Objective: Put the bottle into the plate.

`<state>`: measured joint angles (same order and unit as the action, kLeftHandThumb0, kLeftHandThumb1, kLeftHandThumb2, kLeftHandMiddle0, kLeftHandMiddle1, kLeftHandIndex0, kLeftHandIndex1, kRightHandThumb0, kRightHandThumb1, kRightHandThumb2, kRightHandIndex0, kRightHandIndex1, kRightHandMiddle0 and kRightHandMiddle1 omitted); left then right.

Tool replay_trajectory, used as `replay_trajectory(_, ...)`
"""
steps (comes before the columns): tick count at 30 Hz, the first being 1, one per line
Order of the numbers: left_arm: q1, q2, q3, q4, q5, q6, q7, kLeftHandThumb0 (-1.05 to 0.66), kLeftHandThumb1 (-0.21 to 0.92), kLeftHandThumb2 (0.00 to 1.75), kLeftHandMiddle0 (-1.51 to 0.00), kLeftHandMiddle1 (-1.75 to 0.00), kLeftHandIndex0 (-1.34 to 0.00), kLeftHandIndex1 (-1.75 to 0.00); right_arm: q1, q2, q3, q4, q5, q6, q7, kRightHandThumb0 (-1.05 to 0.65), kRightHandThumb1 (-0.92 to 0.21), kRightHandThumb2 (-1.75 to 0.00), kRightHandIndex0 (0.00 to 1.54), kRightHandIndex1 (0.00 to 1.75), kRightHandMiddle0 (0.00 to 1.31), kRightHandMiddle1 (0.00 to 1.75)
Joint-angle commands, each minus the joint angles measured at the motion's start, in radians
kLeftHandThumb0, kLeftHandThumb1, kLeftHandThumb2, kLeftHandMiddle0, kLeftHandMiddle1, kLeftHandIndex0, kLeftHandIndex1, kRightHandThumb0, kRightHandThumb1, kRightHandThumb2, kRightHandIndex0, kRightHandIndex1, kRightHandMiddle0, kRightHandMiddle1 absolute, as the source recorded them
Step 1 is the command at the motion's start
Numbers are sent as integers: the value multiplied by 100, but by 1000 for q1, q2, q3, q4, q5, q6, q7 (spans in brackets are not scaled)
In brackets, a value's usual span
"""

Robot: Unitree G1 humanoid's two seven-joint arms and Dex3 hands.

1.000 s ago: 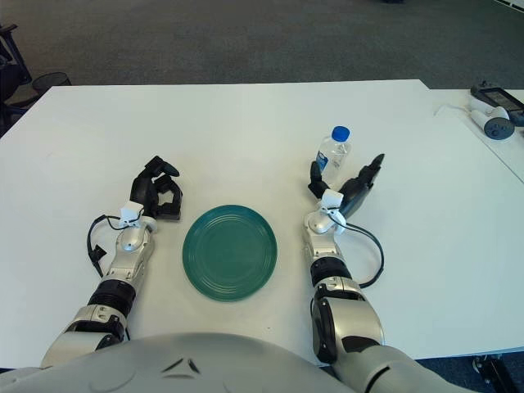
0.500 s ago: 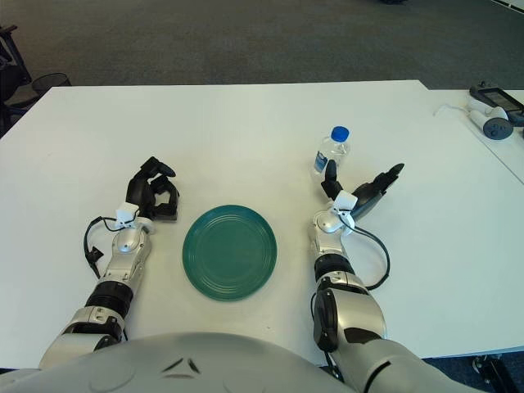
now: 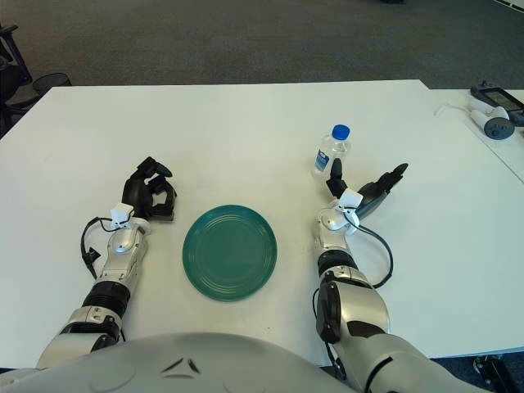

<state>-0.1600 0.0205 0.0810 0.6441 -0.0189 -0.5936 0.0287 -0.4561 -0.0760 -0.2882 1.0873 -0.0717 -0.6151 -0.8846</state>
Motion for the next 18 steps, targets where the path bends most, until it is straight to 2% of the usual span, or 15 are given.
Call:
replay_trajectory(1,56,12,10,54,-2,22,-9,0,-8,175,-92,-168,-69,-175,67,55,21,38,-12,33,-20,-69,-51,-72,9,3,0,9)
replay_trajectory(4,58,10,10,45,-1,26,-10,0,-8,175,-92,-168,-70,-175,85,69,45,12,-31,18,-11,-75,-55,-67,8,2,0,7)
replay_trajectory(12,62,6,14,33,-11,45,-19,0,-8,174,-91,-169,-69,-175,129,75,77,-16,-34,19,69,-81,-56,-61,5,0,0,10)
replay_trajectory(18,68,5,11,27,-1,41,-10,0,-7,174,-91,-169,-69,-175,195,109,118,-37,-66,23,54,-89,-69,-46,5,0,0,10)
